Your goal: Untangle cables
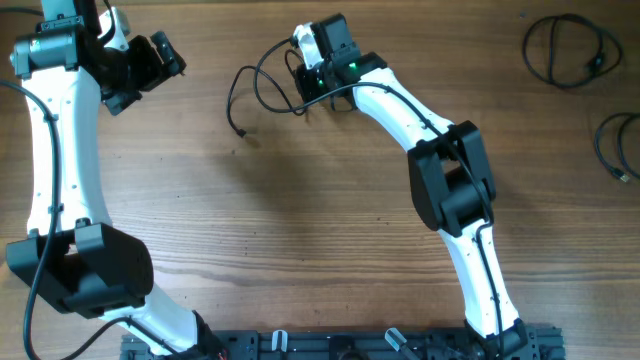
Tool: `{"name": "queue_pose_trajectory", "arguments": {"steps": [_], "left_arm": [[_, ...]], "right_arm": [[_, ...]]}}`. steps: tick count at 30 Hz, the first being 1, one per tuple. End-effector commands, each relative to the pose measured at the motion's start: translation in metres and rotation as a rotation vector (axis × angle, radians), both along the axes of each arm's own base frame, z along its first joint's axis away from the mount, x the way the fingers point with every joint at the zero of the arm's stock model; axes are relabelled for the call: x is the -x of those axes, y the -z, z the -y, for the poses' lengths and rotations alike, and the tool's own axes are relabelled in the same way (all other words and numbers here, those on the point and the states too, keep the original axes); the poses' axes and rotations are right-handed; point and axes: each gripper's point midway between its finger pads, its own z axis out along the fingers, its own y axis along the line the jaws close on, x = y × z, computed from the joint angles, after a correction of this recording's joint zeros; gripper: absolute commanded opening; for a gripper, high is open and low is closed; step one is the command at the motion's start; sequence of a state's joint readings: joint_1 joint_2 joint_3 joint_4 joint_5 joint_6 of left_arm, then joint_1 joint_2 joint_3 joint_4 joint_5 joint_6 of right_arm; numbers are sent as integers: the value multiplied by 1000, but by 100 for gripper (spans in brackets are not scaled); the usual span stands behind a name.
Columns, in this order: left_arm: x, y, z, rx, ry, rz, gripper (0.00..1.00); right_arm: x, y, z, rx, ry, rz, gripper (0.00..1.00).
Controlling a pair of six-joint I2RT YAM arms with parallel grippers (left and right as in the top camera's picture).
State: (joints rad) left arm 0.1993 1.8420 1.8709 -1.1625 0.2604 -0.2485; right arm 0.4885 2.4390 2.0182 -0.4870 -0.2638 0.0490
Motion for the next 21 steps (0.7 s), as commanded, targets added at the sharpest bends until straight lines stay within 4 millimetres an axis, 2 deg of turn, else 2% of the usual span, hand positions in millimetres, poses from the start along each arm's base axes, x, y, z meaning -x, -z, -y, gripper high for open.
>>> {"name": "queue_pose_trajectory", "arguments": {"steps": [1,4,7,9,12,14,15,17,18,19,21], "left_arm": [[-2,13,2,12,9,-29,100],[-3,20,1,15,9,-47,100],[-4,25,1,18,9,-60,100],[-5,26,1,18,9,-59,100],[-5,25,1,18,9,-57,100],[-4,26,1,18,9,-60,100],[-4,26,1,18,9,-62,100],[-4,26,1,18,9,-62,100],[-4,26,1,18,9,-62,100],[-4,26,1,18,9,-61,100],[-4,26,1,17,9,-60,100]], "right_arm": [[11,-87,-10,-132,-14,43,12],[21,-117,-4,-140,-13,54,12],[35,-128,-3,-155,-8,6,12],[45,-125,-7,-173,-18,-48,11],[56,-109,-13,-153,-42,-100,10],[61,-103,-17,-137,-65,-108,13],[64,-98,-19,-120,-87,-104,21],[69,-96,-21,-91,-142,-83,61],[73,-94,-22,-72,-177,-69,90],[76,-93,-24,-55,-216,-50,100],[81,-91,-28,-20,-275,-15,100]]}}
